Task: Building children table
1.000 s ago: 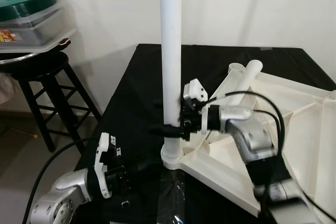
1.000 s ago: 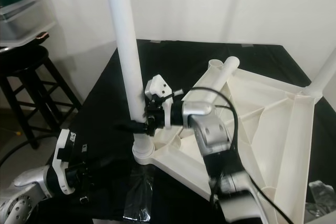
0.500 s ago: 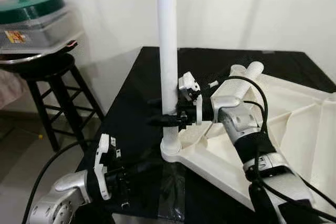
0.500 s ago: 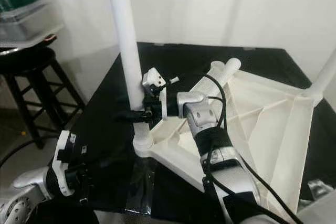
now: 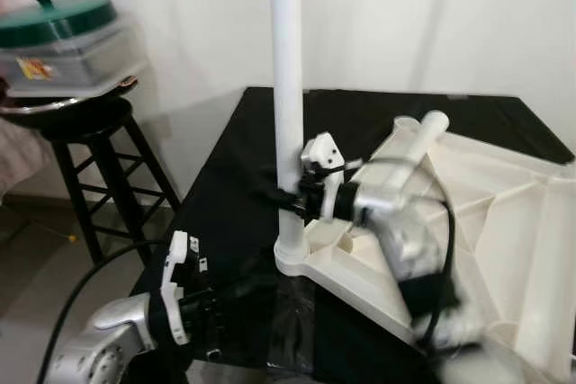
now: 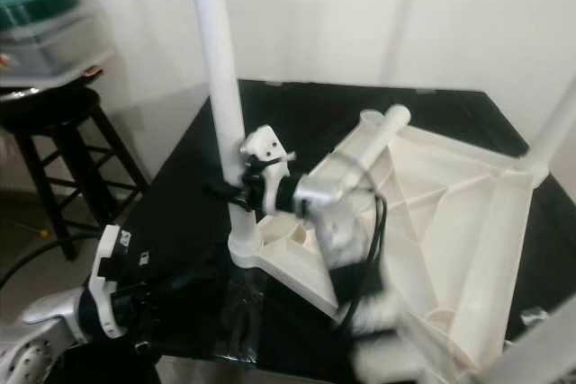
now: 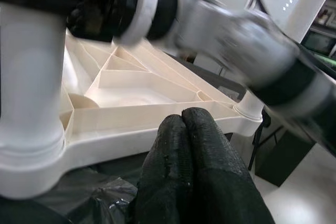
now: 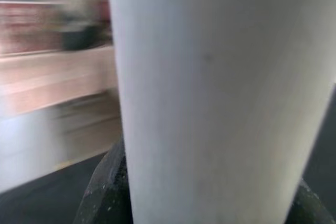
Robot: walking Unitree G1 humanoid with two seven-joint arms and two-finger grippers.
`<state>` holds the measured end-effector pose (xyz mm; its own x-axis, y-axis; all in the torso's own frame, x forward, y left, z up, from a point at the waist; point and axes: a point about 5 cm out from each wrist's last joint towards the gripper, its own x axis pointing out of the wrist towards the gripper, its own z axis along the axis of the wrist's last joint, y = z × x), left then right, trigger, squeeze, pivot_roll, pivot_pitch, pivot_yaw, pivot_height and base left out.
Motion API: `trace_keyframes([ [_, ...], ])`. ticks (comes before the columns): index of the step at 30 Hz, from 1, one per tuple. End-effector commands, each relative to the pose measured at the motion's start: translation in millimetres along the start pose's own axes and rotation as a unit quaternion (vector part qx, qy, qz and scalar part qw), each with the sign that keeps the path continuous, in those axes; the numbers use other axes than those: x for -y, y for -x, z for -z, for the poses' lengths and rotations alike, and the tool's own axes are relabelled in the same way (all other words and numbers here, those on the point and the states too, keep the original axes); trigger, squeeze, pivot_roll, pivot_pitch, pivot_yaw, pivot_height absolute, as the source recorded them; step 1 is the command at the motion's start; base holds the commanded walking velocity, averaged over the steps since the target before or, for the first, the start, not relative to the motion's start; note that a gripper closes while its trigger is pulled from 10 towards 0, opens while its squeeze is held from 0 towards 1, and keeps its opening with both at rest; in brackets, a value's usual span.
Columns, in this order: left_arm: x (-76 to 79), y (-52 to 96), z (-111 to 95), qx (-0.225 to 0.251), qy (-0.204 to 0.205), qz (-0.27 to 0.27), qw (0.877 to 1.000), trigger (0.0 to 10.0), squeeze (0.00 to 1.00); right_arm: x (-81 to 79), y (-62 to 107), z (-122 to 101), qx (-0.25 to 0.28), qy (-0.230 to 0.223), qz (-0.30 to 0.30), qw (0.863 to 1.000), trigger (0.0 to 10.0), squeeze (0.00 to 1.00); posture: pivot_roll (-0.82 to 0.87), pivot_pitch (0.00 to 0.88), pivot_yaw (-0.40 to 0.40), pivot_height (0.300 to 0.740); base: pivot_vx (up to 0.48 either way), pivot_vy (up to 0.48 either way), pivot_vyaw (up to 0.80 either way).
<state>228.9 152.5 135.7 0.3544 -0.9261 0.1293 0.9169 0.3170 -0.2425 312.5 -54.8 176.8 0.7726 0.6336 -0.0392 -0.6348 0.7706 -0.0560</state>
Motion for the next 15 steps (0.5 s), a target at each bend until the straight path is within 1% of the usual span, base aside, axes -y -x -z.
trace_keyframes([
  [1, -2.4, 4.6, -2.6, -0.004, -0.002, -0.003, 1.0, 10.0, 0.0, -7.5, 5.0, 24.7, -0.066, 0.009, 0.033, 0.997, 0.0, 0.0, -0.08, 0.0, 0.04, 0.74, 0.0, 0.0, 0.0],
  [2, -3.4, 4.8, -2.5, -0.005, -0.002, -0.003, 1.0, 10.0, 0.0, -9.7, 1.8, 23.8, -0.063, 0.028, 0.015, 0.998, 0.0, 0.0, -0.08, 0.0, 0.041, 0.74, 0.0, 0.0, 0.0],
  [4, -4.3, 5.0, -2.4, -0.006, -0.003, -0.003, 1.0, 10.0, 0.0, -5.7, -2.3, 21.6, -0.059, 0.044, 0.014, 0.997, 0.0, 0.0, -0.08, 0.0, 0.041, 0.74, 0.0, 0.0, 0.0],
  [8, -4.9, 4.9, -1.9, -0.009, -0.002, -0.003, 1.0, 10.0, 0.0, -7.1, -4.6, 27.5, -0.072, 0.042, 0.001, 0.997, 0.0, 0.0, -0.07, 0.0, 0.029, 0.74, 0.0, 0.0, 0.0],
  [9, -5.0, 5.2, -2.1, -0.007, -0.005, -0.006, 1.0, 10.0, 0.0, -9.8, -4.1, 27.1, -0.076, 0.042, -0.006, 0.996, 0.0, 0.0, -0.07, 0.0, 0.025, 0.74, 0.0, 0.0, 0.0],
  [10, -5.0, 5.4, -2.2, -0.004, -0.006, -0.009, 1.0, 10.0, 0.0, -9.6, -4.3, 25.6, -0.074, 0.041, -0.011, 0.996, 10.0, 0.0, -0.07, 0.0, 0.025, 0.74, 0.0, 0.0, 0.0],
  [11, -5.0, 5.4, -2.2, -0.004, -0.006, -0.009, 1.0, 10.0, 0.0, -9.6, -4.3, 25.6, -0.074, 0.041, -0.011, 0.996, 10.0, 0.0, -0.07, 0.0, 0.025, 0.74, 0.0, 0.0, 0.0],
  [12, -4.9, 5.4, -2.3, -0.002, -0.007, -0.012, 1.0, 10.0, 0.0, -11.9, -3.3, 20.6, -0.067, 0.035, -0.03, 0.997, 10.0, 0.0, -0.07, 0.0, 0.025, 0.74, 0.0, 0.0, 0.0],
  [13, -4.9, 5.3, -2.3, -0.001, -0.007, -0.012, 1.0, 10.0, 0.0, -13.7, -1.8, 18.1, -0.066, 0.026, -0.04, 0.997, 10.0, 1.0, -0.07, 0.0, 0.025, 0.74, 0.0, 0.0, 0.0],
  [14, -4.9, 5.3, -2.3, -0.001, -0.007, -0.012, 1.0, 10.0, 0.0, -13.7, -1.8, 18.1, -0.066, 0.026, -0.04, 0.997, 10.0, 1.0, -0.07, 0.0, 0.025, 0.74, 0.0, 0.0, 0.0],
  [15, -4.8, 5.0, -2.3, -0.002, -0.007, -0.011, 1.0, 10.0, 0.0, -14.0, 0.0, 13.2, -0.063, 0.011, -0.065, 0.996, 10.0, 1.0, -0.06, 0.0, 0.022, 0.74, 0.0, 0.0, 0.0],
])
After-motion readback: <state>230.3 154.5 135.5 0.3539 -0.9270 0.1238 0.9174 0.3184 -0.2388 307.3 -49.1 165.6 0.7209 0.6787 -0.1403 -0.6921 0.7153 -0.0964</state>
